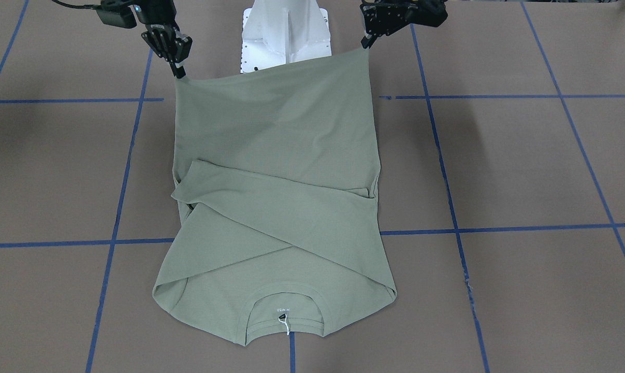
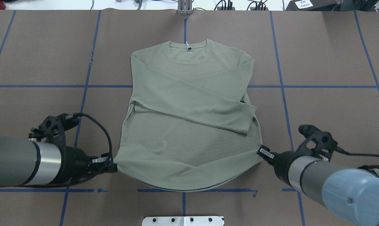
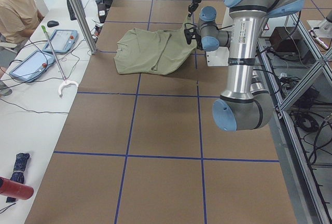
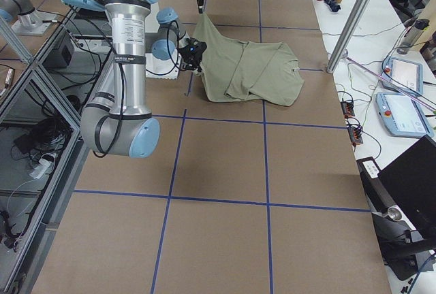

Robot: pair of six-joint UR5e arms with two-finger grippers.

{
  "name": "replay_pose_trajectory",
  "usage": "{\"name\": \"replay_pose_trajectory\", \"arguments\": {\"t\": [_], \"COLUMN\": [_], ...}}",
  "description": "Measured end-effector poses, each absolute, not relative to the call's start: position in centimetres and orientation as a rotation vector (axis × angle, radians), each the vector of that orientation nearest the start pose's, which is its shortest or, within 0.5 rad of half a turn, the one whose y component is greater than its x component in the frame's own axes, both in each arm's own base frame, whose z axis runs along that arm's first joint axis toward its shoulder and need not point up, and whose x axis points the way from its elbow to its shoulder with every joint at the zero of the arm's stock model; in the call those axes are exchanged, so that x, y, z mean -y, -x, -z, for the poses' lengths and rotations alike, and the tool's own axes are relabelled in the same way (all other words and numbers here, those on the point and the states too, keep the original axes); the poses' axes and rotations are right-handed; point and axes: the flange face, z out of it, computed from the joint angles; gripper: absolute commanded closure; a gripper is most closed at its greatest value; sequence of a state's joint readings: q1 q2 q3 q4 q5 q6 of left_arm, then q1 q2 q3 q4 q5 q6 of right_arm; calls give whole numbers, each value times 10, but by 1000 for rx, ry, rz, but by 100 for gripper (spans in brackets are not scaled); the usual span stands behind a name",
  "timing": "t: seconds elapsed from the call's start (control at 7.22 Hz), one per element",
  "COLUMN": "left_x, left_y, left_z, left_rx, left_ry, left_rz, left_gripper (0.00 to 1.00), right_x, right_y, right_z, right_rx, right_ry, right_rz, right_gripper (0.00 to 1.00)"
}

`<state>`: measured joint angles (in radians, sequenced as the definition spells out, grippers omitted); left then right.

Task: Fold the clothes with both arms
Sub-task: 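Lift the hem with both grippers and fold it up toward the collar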

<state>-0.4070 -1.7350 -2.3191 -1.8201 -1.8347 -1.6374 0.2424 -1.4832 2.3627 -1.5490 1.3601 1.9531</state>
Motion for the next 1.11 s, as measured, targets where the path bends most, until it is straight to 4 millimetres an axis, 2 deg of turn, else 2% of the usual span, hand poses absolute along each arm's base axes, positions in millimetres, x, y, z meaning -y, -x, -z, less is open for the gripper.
{"name": "replay_pose_trajectory", "arguments": {"t": [0.28,0.42,0.55,0.83,1.11], "left_x": [371,415,449,492,533], "left_y": [-386,-388,-387,-393,-420], "left_z": [-229,-236,-245,-267,-289], "left_rx": [-1112,-1072,-1040,-1023,-1023], "left_ry": [-128,-191,-239,-283,-316], "left_rz": [272,271,265,271,296], "left_gripper": [100,100,100,100,100], "right_x": [359,412,457,524,577], "right_y": [391,393,396,397,407], "right_z": [-263,-269,-278,-301,-320], "right_rx": [844,803,767,745,752], "right_ry": [-190,-184,-176,-154,-126], "right_rz": [-639,-621,-612,-606,-621], "right_gripper": [100,100,100,100,100]}}
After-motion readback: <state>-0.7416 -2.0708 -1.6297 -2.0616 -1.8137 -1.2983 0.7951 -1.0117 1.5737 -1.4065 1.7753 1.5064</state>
